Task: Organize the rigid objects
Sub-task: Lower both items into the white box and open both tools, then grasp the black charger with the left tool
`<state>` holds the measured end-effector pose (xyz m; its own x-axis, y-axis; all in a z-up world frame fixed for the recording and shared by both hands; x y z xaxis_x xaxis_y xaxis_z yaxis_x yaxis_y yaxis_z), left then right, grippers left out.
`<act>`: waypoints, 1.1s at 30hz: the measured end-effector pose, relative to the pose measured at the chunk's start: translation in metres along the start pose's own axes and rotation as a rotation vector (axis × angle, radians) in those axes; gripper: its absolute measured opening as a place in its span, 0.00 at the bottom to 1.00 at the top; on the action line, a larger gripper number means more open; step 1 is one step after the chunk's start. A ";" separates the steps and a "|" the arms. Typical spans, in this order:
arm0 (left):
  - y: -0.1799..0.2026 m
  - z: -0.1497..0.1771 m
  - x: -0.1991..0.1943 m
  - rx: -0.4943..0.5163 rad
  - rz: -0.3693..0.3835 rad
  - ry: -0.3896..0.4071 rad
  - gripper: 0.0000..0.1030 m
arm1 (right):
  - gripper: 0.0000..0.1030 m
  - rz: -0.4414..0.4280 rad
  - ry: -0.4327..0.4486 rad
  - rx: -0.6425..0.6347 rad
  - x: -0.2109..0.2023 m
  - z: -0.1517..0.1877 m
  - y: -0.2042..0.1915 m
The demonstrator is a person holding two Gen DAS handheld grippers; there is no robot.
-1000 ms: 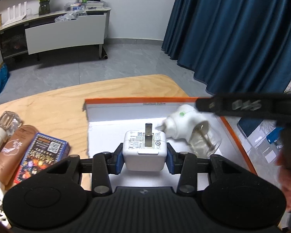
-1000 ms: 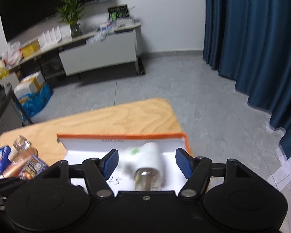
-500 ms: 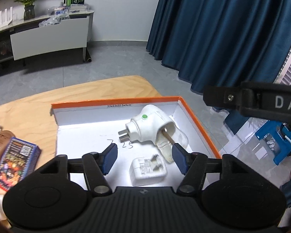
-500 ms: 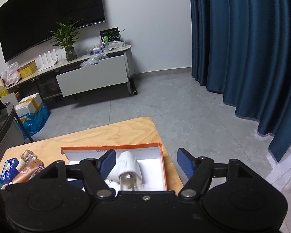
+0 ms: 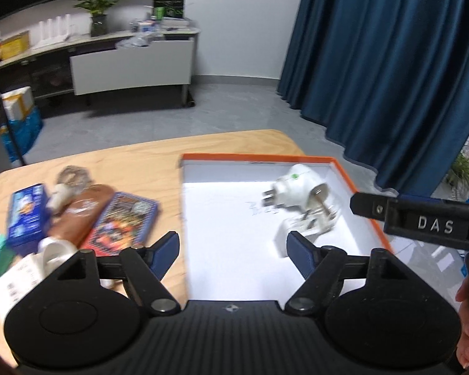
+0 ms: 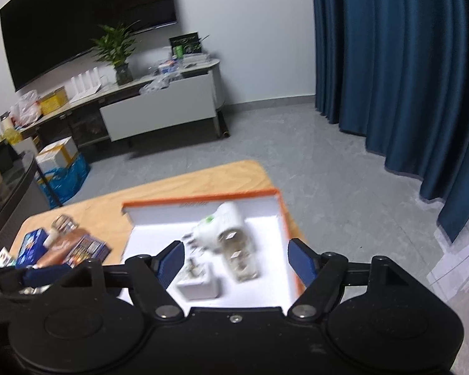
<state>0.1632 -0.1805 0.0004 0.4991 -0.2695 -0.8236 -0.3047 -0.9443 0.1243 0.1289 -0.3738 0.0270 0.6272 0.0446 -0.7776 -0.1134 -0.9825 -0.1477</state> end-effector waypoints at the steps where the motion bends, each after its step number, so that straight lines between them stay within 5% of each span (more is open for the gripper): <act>1: -0.005 0.003 -0.004 -0.006 -0.006 0.001 0.75 | 0.84 -0.002 -0.006 -0.011 0.000 0.002 -0.005; 19: -0.101 0.062 -0.065 -0.136 -0.038 0.042 0.76 | 0.84 -0.104 -0.059 -0.187 -0.006 0.040 -0.087; 27: -0.117 0.116 -0.052 0.003 0.005 -0.015 0.78 | 0.84 -0.125 -0.050 -0.227 -0.012 0.044 -0.102; 33: -0.117 0.137 -0.035 0.067 -0.004 -0.034 0.70 | 0.84 -0.112 -0.052 -0.222 -0.011 0.044 -0.102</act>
<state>0.0703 -0.0348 -0.0610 0.4728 -0.2576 -0.8427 -0.3570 -0.9303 0.0841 0.0999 -0.2658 0.0240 0.5852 0.1590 -0.7952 0.1299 -0.9863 -0.1017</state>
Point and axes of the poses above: each gripper's, at about its wrist camera, not at the fingertips, and x roughly the way its jaws point, y to its right, z to its underside, the point moved 1 cm from there along x, roughly the way its jaws point, and after that the axes turned 13 degrees about -y, right-handed, at the moved point
